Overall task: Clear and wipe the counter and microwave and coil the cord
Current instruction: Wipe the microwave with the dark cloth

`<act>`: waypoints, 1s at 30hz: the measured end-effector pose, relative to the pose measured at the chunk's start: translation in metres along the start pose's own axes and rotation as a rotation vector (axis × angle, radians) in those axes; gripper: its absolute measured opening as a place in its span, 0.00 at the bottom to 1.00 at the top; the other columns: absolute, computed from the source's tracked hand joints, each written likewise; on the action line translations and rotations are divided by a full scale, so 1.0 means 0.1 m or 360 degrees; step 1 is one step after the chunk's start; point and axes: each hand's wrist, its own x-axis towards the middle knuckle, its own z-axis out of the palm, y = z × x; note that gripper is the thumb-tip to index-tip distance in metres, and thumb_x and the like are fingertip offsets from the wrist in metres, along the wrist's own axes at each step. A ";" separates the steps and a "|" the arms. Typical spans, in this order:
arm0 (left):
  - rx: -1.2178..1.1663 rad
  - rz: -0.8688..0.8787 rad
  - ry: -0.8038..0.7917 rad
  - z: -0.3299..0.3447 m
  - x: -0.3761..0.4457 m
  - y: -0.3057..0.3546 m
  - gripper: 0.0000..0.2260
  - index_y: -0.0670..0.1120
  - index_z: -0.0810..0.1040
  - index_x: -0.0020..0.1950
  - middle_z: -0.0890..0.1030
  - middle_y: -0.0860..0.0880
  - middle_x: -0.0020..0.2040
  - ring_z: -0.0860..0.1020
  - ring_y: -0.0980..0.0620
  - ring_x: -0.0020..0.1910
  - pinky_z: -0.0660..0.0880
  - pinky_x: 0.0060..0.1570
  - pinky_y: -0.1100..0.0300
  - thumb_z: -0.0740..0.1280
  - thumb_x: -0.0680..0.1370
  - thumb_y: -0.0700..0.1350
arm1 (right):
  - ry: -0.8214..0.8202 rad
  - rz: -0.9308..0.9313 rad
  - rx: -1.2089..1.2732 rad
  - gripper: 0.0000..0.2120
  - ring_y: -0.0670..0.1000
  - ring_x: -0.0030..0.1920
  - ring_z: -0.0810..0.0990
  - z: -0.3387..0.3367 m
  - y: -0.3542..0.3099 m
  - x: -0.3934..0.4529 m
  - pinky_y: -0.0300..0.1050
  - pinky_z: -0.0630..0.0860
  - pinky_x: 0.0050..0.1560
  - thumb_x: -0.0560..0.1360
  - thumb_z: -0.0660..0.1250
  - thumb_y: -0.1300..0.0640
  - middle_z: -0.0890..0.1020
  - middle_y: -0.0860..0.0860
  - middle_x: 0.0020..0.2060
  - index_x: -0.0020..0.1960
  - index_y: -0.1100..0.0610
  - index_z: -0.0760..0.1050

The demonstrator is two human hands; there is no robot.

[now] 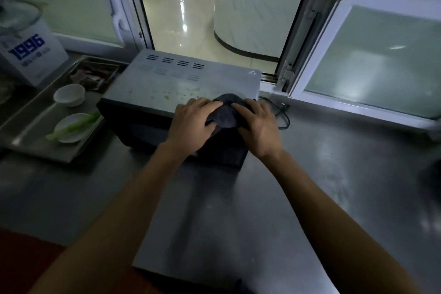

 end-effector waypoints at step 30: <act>0.0005 -0.0075 0.0041 -0.33 -0.37 -0.81 0.13 0.46 0.80 0.59 0.82 0.49 0.54 0.77 0.44 0.54 0.75 0.50 0.47 0.65 0.77 0.48 | -0.0401 0.0656 -0.0138 0.33 0.65 0.78 0.42 0.42 -0.73 0.35 0.70 0.41 0.75 0.78 0.52 0.34 0.50 0.55 0.80 0.79 0.43 0.51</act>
